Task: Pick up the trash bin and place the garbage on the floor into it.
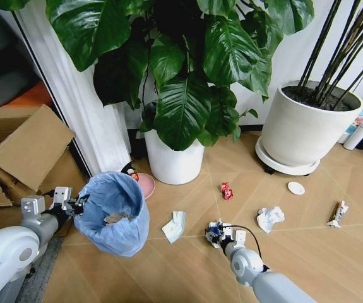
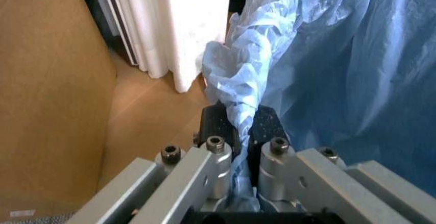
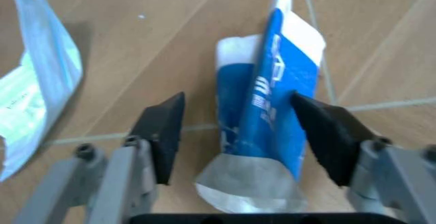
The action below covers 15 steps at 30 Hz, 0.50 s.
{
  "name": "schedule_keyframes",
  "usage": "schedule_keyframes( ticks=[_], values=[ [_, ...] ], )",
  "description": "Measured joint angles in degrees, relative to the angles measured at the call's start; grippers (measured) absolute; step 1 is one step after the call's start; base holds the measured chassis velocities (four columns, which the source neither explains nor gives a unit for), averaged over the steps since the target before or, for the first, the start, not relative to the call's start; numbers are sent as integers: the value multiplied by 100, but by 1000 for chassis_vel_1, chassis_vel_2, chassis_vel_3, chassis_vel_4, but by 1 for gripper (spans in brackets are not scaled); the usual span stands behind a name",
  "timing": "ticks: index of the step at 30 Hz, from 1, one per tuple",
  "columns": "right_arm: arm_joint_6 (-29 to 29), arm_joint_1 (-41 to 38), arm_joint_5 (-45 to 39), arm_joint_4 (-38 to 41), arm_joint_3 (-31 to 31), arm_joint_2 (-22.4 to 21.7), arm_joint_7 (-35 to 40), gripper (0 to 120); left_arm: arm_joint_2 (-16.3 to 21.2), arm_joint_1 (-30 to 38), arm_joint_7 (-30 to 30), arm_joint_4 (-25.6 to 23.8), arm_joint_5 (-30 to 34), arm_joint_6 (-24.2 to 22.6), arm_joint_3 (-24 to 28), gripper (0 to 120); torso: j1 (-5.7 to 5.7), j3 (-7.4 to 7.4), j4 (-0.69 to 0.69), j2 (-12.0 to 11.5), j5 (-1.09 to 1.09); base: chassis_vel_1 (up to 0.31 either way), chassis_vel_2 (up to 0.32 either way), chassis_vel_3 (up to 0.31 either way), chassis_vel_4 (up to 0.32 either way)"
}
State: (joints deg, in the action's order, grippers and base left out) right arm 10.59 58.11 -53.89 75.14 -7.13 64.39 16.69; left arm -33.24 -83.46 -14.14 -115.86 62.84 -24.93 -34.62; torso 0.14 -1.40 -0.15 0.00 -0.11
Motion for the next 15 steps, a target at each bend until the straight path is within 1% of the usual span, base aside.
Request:
schedule_keyframes(
  ticks=[1,2,3,4,5,6,8,9,10,11,12,13,14,15],
  values=[
    [16,0,-9,25,0,-28,31,52,-4,-5,-1,-6,0,1,-6,0,0,0,0,0,0,0,0,0,0],
    [16,0,-9,25,0,-28,31,52,-4,-5,-1,-6,0,1,-6,0,0,0,0,0,0,0,0,0,0],
    [37,6,-23,61,2,-72,83,45,-14,-14,-2,-15,-1,1,-7,0,0,0,0,0,-1,0,0,0,0],
    [44,13,-27,76,5,-93,100,41,-19,-15,-2,-18,-3,1,-7,0,0,0,0,0,-1,0,0,0,0],
    [50,30,-30,104,16,-130,115,34,-31,-16,-4,-19,-13,1,-6,0,0,0,0,0,0,0,0,0,0],
    [50,30,-30,104,16,-130,115,34,-31,-16,-4,-19,-13,1,-6,0,0,0,0,0,0,0,0,0,0],
    [61,85,-31,174,41,-192,145,23,-59,-15,-5,-20,-38,1,18,0,0,0,0,0,-1,0,0,0,0],
    [61,85,-31,174,41,-192,145,23,-59,-15,-5,-20,-38,1,18,0,0,0,0,0,-1,0,0,0,0],
    [64,104,-31,200,50,-208,156,20,-65,-14,-5,-20,-45,1,25,0,0,0,0,0,0,0,0,0,0],
    [65,135,-31,233,62,-235,166,14,-74,-13,-5,-20,-53,1,34,0,0,0,0,0,0,0,0,0,0],
    [65,143,-30,238,66,-240,169,12,-76,-12,-5,-20,-55,1,35,0,0,0,0,0,0,0,0,0,0],
    [66,173,-26,251,80,-257,176,5,-82,-12,-6,-24,-61,1,38,0,0,0,0,0,-1,0,0,0,0],
    [66,173,-26,251,80,-257,176,5,-82,-12,-6,-24,-61,1,38,0,0,0,0,0,-1,0,0,0,0],
    [66,183,-20,254,86,-263,177,2,-82,-13,-6,-28,-63,1,38,0,0,0,0,0,0,0,0,0,0]
  ],
)
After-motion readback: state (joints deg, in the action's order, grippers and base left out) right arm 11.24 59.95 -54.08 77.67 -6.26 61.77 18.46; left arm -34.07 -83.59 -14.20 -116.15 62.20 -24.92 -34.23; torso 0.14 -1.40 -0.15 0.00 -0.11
